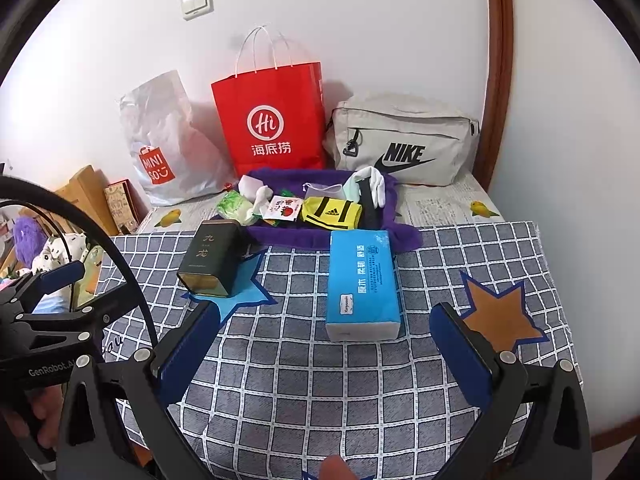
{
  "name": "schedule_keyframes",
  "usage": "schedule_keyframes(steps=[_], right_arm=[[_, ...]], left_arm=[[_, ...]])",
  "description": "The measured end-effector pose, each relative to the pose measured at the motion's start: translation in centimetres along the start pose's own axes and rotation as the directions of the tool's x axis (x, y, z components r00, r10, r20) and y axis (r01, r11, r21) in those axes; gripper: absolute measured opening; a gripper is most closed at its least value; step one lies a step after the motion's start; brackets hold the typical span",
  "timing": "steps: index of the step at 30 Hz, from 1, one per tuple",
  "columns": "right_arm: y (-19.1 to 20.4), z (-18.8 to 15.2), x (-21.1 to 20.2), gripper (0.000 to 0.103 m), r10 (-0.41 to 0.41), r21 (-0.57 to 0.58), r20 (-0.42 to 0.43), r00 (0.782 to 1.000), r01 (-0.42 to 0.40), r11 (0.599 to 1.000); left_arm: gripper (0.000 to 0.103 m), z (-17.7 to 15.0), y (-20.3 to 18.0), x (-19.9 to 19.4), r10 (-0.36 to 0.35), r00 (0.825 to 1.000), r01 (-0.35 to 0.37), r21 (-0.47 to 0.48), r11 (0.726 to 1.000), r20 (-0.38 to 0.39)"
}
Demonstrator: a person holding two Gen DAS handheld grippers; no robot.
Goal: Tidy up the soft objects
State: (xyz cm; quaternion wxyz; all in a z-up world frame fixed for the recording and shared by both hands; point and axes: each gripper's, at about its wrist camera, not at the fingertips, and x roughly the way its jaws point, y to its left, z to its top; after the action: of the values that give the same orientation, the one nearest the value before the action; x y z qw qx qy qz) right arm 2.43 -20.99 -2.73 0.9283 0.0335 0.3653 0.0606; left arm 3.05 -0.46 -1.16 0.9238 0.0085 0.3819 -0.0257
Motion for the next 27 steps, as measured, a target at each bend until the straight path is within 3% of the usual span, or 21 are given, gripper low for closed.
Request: schedule_keyframes(steps=[27], right_arm=[[0.23, 0.06, -0.3, 0.103, 0.0, -0.004, 0.007, 1.0, 0.0, 1.0]], left_arm=[[0.102, -0.04, -0.2, -0.12, 0.002, 1.0, -0.002, 0.003, 1.0, 0.0]])
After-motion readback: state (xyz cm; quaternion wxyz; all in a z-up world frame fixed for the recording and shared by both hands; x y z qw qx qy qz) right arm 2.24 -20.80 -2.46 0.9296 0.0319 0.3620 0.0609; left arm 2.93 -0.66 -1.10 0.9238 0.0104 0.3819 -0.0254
